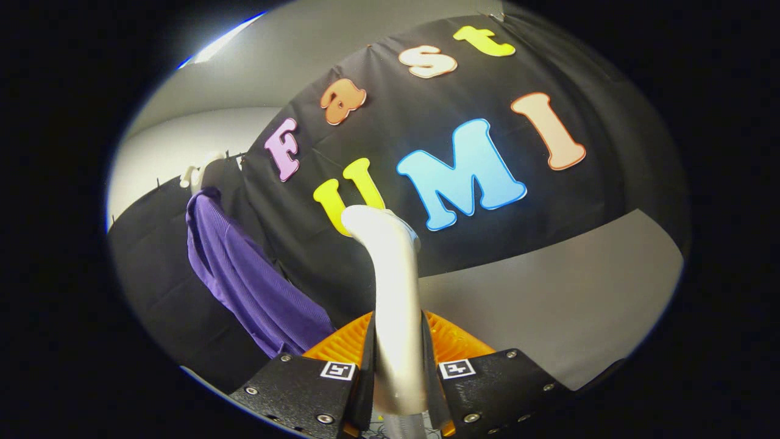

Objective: Iron the clothes twice with a garment steamer, once on the left side and once on the right side.

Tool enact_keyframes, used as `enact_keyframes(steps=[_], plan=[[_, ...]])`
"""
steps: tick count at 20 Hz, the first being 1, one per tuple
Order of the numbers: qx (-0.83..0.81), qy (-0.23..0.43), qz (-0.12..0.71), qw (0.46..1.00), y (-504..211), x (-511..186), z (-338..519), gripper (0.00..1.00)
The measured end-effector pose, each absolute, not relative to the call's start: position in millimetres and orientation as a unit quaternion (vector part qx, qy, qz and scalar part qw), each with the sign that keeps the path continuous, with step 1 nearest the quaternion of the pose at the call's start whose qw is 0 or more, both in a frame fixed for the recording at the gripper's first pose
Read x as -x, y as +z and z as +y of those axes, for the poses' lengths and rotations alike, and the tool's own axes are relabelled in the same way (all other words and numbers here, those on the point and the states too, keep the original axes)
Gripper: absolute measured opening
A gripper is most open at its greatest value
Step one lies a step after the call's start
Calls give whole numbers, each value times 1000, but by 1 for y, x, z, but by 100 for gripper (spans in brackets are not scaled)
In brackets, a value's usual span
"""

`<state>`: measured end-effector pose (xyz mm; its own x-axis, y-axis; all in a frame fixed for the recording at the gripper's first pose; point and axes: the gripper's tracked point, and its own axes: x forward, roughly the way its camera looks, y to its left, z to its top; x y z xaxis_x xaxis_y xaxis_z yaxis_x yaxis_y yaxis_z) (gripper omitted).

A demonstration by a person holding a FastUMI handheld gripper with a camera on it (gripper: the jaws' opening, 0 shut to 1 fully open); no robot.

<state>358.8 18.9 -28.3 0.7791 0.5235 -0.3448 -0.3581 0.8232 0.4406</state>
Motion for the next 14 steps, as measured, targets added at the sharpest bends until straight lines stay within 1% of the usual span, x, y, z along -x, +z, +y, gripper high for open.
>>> enact_keyframes(steps=[6,14], plan=[[-151,204,197,947,-15,-264,52,36],[-100,155,113,976,7,-157,111,36]])
